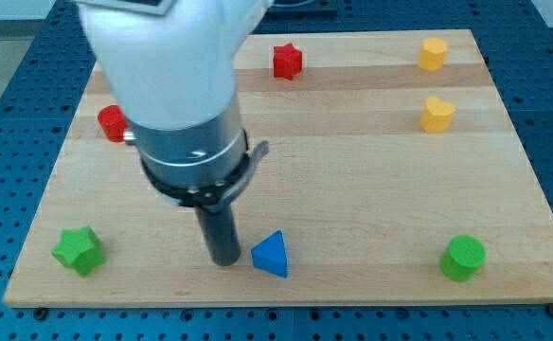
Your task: Push the blue triangle above the green circle
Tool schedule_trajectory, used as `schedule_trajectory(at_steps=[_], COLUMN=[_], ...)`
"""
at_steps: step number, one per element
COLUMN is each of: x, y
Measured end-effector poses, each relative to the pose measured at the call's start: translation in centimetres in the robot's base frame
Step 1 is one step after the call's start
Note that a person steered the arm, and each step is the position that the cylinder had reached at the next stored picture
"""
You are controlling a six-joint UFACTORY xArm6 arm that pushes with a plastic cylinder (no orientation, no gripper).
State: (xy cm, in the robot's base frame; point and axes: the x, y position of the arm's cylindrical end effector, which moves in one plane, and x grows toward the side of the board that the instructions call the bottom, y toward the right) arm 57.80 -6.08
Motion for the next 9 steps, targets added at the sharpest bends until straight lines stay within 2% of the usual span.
schedule_trajectory(at_steps=[1, 5, 6, 8, 9], x=[0.0, 3.3, 2.7, -2.9, -2.9], y=[3.0, 3.0, 6.1, 21.3, 21.7])
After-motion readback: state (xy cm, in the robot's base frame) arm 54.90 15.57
